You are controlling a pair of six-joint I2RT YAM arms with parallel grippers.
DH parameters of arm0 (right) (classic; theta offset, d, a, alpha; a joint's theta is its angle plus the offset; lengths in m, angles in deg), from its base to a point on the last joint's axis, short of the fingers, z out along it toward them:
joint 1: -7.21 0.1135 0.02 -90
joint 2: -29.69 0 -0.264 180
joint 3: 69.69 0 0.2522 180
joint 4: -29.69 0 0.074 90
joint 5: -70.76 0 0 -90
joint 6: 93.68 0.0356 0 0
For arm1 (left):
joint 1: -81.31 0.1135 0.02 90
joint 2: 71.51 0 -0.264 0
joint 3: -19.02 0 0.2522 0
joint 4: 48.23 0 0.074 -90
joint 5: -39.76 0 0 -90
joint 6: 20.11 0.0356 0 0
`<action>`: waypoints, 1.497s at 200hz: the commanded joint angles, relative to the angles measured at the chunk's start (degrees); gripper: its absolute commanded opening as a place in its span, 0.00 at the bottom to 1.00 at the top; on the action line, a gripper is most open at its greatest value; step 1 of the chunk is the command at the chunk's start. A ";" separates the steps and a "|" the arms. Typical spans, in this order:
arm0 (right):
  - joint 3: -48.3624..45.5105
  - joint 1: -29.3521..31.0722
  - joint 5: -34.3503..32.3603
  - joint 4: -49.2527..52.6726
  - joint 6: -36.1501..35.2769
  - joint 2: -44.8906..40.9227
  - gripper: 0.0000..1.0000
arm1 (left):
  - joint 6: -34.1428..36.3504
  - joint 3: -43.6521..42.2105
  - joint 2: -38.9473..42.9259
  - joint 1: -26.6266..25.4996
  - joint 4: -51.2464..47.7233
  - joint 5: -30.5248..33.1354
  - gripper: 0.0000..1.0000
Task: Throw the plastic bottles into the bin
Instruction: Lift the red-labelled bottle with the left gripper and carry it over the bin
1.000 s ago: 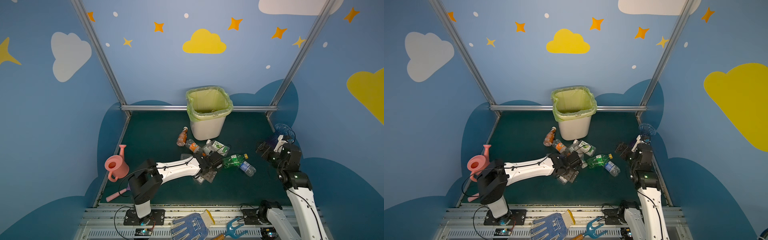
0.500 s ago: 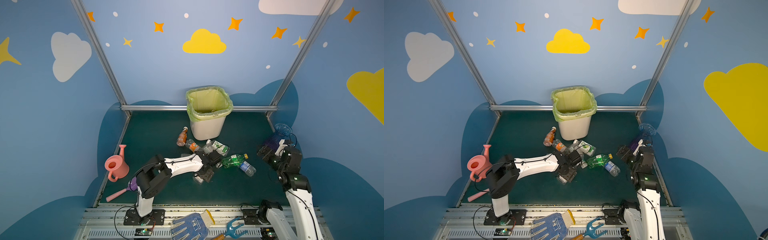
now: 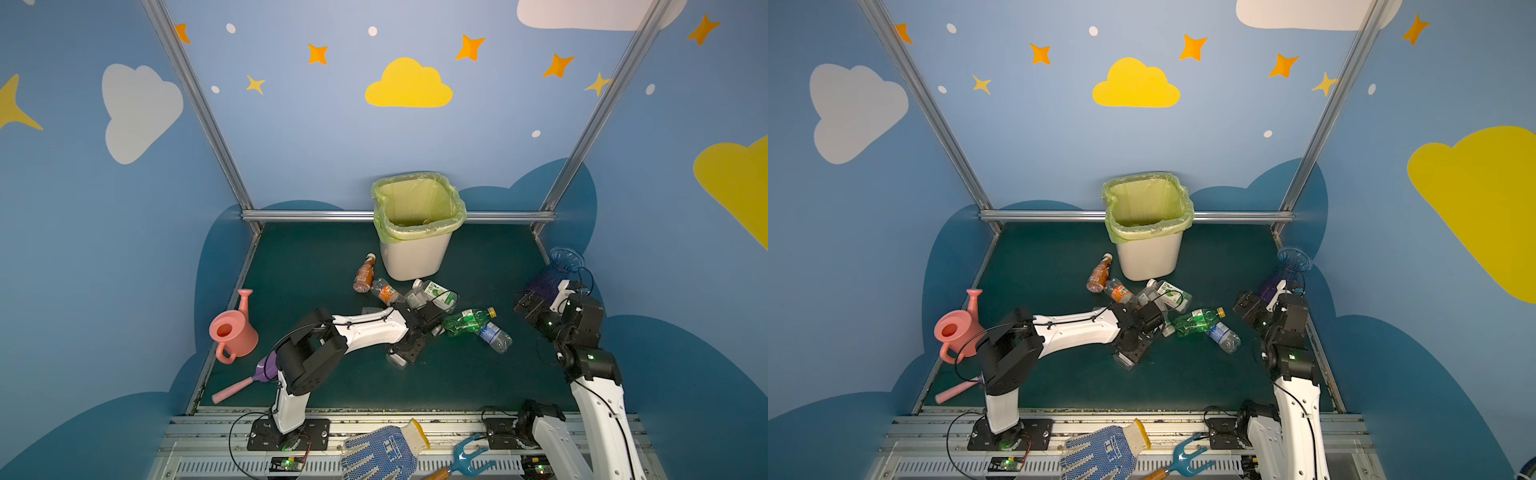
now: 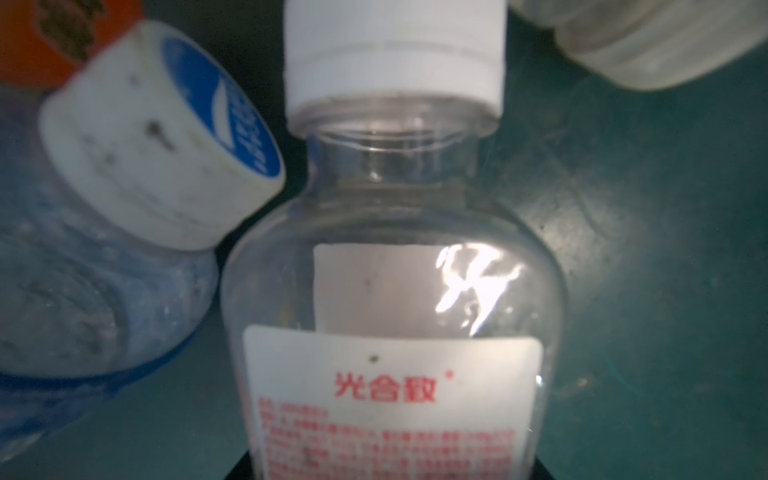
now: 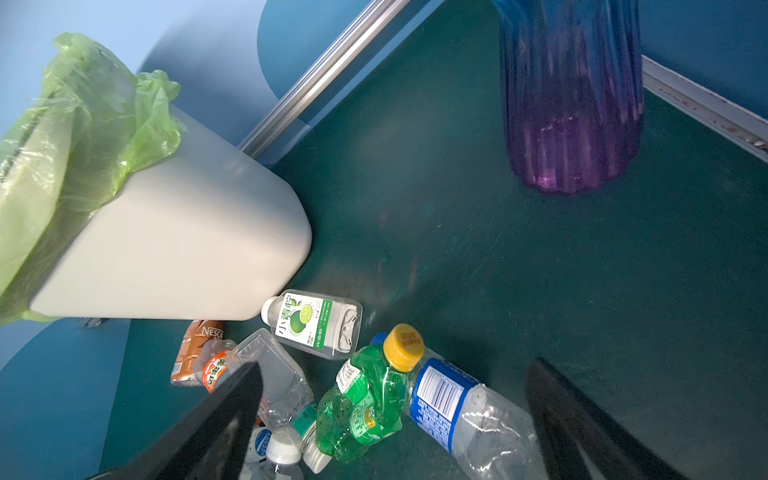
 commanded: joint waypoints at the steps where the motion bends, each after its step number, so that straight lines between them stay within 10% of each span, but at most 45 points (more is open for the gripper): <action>1: -1.41 -0.40 0.59 -0.65 0.39 0.15 0.98 | -0.24 0.82 3.60 -0.20 -1.23 -0.64 0.54; 94: -0.40 -0.47 2.34 -2.52 1.26 1.82 0.98 | 2.16 5.57 21.45 -1.34 -2.44 9.95 0.45; 164: 1.25 -0.45 3.60 -2.52 1.83 1.64 0.98 | 25.74 24.49 35.58 8.34 17.90 15.00 0.45; 237: 3.30 -0.42 3.79 0.28 0.91 -0.25 0.98 | 16.39 50.91 10.56 22.83 21.73 -0.10 0.49; 276: 4.06 -0.45 3.67 2.72 -0.63 -0.72 0.98 | 7.81 105.44 -25.16 25.19 -7.80 -2.97 0.61; 299: 4.13 -0.49 3.20 4.21 -1.22 -1.73 0.98 | 6.45 83.24 -12.93 25.45 11.57 -4.21 0.77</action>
